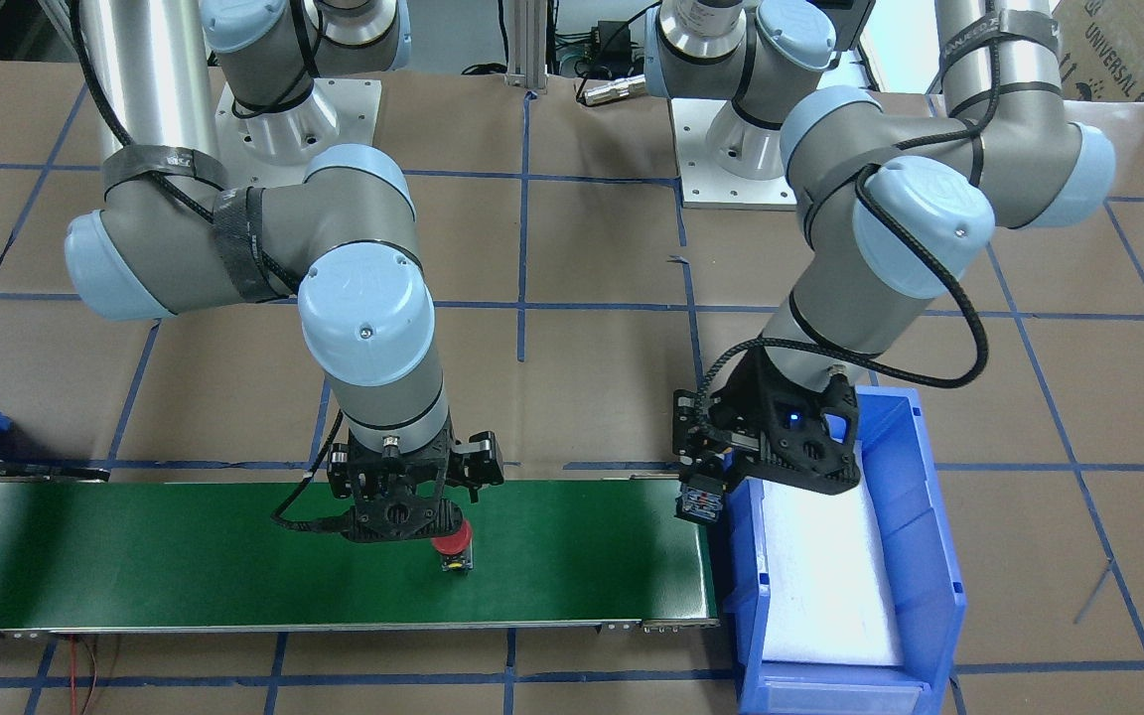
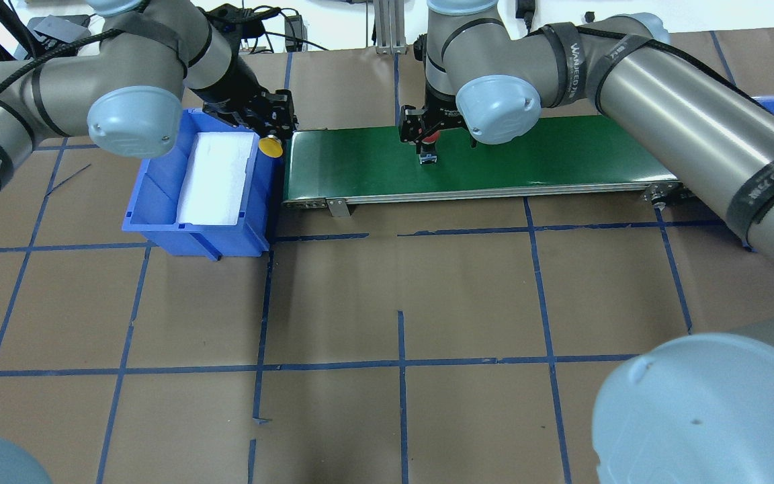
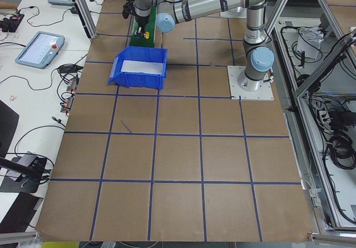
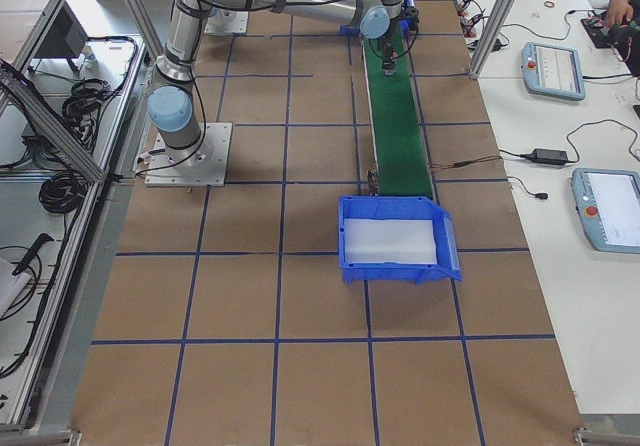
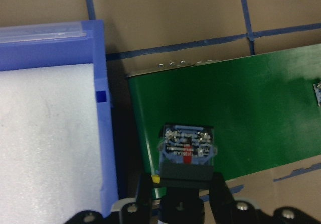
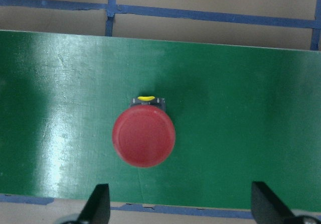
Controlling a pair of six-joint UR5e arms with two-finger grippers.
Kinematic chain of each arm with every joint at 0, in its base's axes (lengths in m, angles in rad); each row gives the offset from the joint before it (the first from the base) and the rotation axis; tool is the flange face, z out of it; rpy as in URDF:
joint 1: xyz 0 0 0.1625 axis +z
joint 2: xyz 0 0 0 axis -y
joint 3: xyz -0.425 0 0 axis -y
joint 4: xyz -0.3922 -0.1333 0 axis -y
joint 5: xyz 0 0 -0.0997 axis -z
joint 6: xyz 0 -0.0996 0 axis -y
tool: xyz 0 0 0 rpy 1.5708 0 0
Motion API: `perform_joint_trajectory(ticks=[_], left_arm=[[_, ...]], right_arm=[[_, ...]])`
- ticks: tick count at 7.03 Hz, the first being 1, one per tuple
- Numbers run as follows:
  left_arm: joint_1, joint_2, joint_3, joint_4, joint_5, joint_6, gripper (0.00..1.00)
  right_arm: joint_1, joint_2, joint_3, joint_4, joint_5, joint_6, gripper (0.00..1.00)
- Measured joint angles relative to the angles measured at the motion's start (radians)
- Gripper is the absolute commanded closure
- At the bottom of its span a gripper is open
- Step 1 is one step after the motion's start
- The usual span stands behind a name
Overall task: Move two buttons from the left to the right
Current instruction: 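Close the right gripper on the red button while the left lifts the yellow, then lift the red button with the right gripper while the left carries yellow to the belt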
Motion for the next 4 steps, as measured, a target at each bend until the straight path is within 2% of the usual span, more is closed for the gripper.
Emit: perform_joint_trajectory(ticks=[4], left_arm=[[-0.052,-0.052,-0.013,0.155,0.126,-0.134,0.58]], right_arm=[[-0.007,0.037,-0.043,0.002,-0.01,-0.007,0.0]])
